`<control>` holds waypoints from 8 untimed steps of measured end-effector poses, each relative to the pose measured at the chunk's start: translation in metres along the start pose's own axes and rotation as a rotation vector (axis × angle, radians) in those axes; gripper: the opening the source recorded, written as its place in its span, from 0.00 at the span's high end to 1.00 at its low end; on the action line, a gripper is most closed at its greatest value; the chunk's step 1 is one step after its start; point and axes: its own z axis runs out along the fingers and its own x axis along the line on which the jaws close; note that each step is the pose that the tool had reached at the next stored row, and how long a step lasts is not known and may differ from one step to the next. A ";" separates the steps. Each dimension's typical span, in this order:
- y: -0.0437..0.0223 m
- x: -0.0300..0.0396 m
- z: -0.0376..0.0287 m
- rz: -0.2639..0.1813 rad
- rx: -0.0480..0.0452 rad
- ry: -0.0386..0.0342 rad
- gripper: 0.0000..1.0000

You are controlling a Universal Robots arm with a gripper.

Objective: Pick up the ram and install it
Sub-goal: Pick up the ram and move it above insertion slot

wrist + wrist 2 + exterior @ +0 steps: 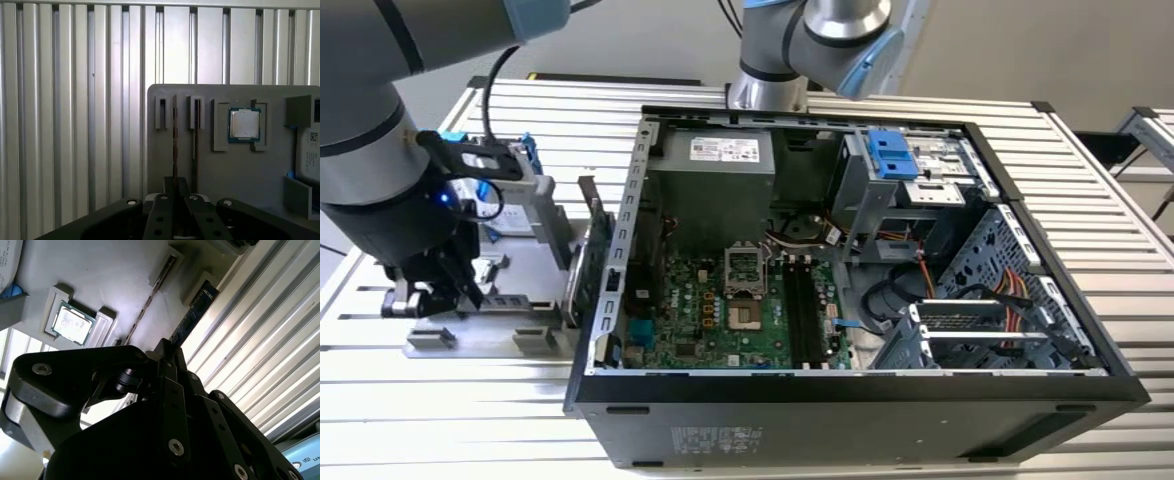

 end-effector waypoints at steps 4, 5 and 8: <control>0.0001 -0.0001 -0.0034 0.000 0.0000 0.0000 1.00; 0.0001 -0.0001 -0.0043 0.000 0.0000 0.0000 1.00; 0.0002 -0.0002 -0.0071 0.000 0.0000 0.0000 1.00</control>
